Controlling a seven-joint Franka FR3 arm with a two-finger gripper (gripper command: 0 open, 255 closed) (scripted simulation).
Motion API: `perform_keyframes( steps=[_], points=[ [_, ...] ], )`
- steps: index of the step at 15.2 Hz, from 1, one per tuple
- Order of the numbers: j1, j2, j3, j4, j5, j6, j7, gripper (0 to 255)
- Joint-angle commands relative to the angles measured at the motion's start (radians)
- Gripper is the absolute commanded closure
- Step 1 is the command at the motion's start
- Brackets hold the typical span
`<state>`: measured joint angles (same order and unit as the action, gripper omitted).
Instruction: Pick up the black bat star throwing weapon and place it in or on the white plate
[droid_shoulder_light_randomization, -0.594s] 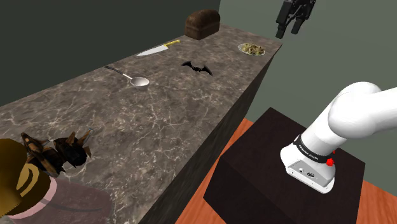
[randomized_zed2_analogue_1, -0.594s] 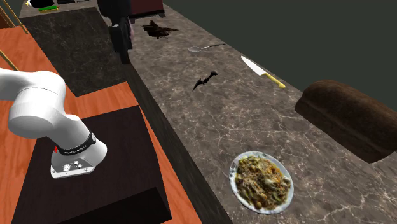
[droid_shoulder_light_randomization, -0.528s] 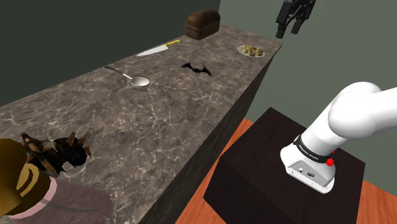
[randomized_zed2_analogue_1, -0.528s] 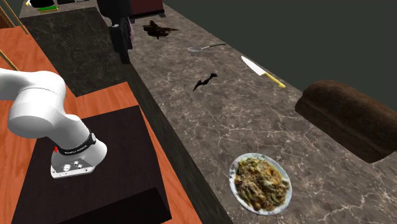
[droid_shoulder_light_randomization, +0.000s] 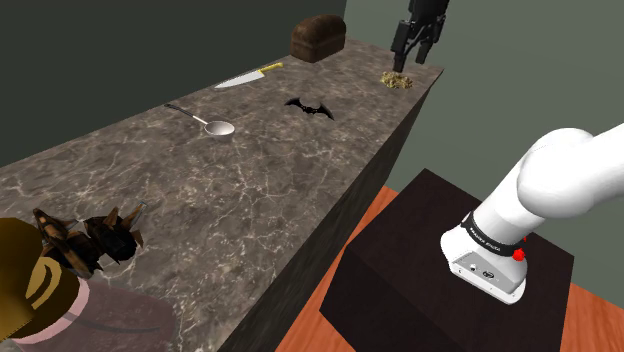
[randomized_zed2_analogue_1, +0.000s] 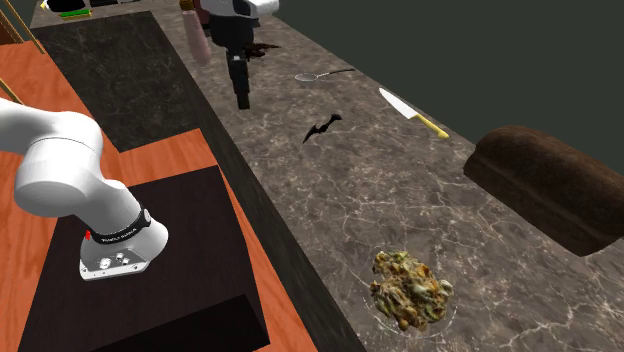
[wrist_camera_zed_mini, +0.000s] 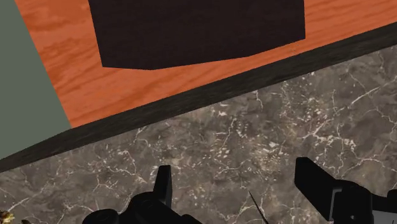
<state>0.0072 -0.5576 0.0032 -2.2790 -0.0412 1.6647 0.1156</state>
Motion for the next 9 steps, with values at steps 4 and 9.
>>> perform_keyframes(
  steps=[4, 9],
  points=[
    [0.019, 0.168, 0.021, 0.04, -0.006, 0.135, -0.008, 0],
    [0.036, 0.341, 0.042, 0.114, -0.02, 0.239, -0.013, 0]
  ],
)
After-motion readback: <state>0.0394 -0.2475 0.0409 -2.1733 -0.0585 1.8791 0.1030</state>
